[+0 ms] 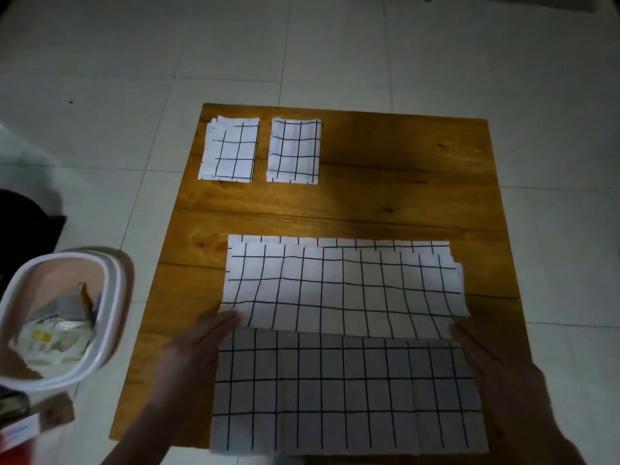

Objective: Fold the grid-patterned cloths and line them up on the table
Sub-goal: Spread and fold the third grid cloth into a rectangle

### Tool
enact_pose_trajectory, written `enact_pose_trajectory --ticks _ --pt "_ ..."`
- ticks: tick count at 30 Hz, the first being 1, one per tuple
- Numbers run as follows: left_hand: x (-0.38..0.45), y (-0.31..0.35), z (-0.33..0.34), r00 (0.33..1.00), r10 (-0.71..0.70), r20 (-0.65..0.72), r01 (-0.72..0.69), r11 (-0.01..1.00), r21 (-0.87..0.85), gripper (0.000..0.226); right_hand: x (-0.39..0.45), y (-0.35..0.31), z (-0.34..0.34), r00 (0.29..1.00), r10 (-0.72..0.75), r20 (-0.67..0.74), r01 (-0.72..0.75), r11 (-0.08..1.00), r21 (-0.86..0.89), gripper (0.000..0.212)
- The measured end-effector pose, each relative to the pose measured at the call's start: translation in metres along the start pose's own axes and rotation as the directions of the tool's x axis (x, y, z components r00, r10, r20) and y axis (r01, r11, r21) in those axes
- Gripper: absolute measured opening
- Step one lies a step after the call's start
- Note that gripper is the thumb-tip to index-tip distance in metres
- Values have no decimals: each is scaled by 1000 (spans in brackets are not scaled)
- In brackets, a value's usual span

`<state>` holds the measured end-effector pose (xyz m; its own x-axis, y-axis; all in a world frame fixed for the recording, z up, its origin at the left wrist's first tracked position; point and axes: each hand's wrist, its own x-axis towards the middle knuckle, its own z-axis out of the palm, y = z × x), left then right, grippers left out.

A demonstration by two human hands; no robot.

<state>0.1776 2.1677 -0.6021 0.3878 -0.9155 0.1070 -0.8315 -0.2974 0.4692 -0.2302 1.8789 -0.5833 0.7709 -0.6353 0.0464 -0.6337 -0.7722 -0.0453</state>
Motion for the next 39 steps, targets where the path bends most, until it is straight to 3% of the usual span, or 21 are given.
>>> enact_pose_trajectory --ticks 1,3,5,9,13,16,19,21,27,35,39 --pt "-3 -1 6 1000 -14 7 14 1000 -1 43 -4 2 13 999 -37 36 38 999 -18 69" --pt "-8 1 14 1000 1 14 -1 1000 22 40 -9 4 25 993 -114 37 115 992 -46 32" --pt "-12 6 19 1000 10 28 -10 999 33 42 -15 4 31 994 -69 84 70 997 -13 59" --pt "-20 5 32 999 5 33 -7 998 59 37 -15 -13 23 996 70 60 -72 996 44 65" --pt "-22 17 48 1000 -8 26 8 1000 14 48 -11 -36 17 981 151 119 -163 981 106 68" --pt "-22 54 64 994 56 97 -58 998 22 52 -6 -81 20 987 17 159 -45 984 172 60" --pt "-18 96 77 962 177 207 -198 976 85 65 -2 -134 25 972 -155 175 120 973 196 66" --pt "-19 113 87 946 196 257 -229 968 104 71 0 -157 32 966 -190 172 155 968 197 72" --pt "-24 110 103 947 95 307 -137 983 120 70 2 -162 57 955 -130 266 91 984 154 77" --pt "-29 83 98 933 66 353 -145 969 202 76 0 -157 64 936 -130 327 89 986 138 76" --pt "-34 65 83 942 6 335 -83 973 214 74 0 -154 64 928 -145 343 111 987 117 75"
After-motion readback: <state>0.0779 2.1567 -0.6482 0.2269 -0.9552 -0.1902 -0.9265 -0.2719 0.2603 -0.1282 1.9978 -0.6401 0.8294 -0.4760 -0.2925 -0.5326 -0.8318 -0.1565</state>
